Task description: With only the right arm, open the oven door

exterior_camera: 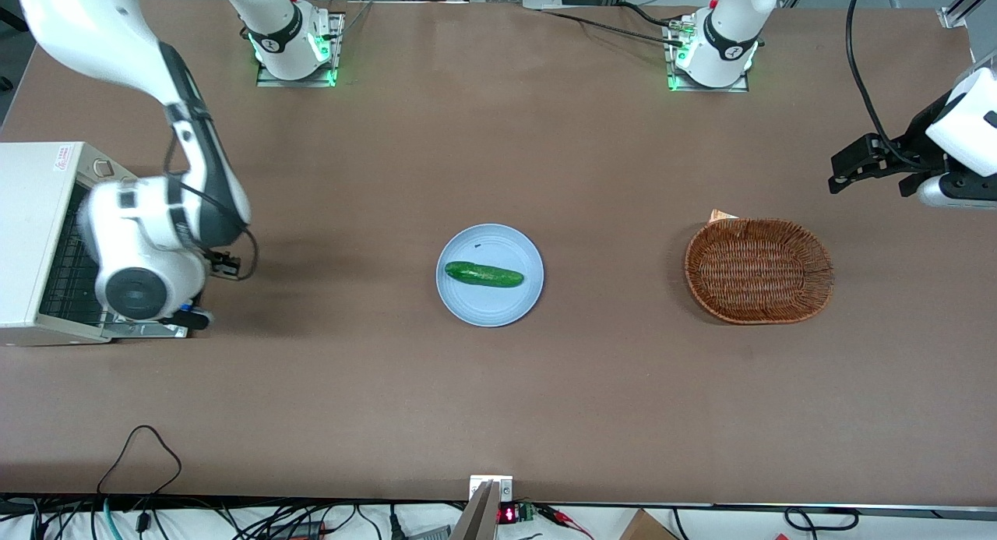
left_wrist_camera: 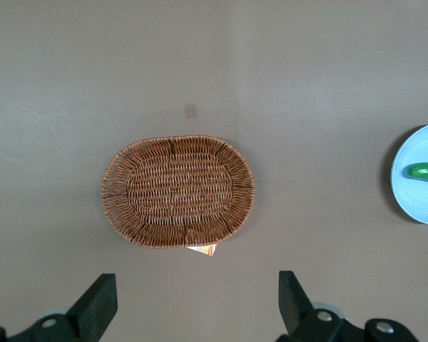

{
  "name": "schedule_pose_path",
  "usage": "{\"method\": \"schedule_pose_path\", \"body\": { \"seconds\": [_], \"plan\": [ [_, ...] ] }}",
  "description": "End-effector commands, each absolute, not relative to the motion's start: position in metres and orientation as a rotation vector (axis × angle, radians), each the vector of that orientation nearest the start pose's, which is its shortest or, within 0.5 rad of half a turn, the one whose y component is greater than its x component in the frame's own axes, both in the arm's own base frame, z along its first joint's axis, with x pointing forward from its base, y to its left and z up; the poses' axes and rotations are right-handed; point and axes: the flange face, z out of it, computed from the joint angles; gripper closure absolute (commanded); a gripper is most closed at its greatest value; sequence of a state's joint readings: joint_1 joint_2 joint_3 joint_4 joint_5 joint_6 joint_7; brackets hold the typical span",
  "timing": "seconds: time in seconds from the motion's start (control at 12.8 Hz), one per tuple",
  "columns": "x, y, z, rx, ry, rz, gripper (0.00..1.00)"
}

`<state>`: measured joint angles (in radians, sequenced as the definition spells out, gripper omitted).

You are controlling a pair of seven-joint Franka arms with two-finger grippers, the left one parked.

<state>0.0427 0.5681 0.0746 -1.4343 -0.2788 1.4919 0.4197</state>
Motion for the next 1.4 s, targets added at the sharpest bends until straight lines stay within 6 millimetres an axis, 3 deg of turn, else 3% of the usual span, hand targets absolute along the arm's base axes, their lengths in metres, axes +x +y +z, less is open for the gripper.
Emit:
{"method": "schedule_pose_path", "body": {
  "seconds": [0.0, 0.31, 0.62, 0.78, 1.01, 1.32],
  "plan": [
    [0.638, 0.027, 0.393, -3.256, 0.351, 0.779, 0.0],
    [0.619, 0.026, 0.485, -3.089, 0.321, 0.58, 0.0],
    [0.608, 0.04, 0.53, -3.067, 0.239, 0.431, 0.0],
    [0.594, 0.045, 0.541, -3.092, 0.116, 0.378, 0.0],
    [0.558, 0.029, 0.541, -3.08, 0.126, -0.001, 0.0],
    [0.556, 0.029, 0.543, -3.083, 0.1, -0.034, 0.0]
  ]
}}
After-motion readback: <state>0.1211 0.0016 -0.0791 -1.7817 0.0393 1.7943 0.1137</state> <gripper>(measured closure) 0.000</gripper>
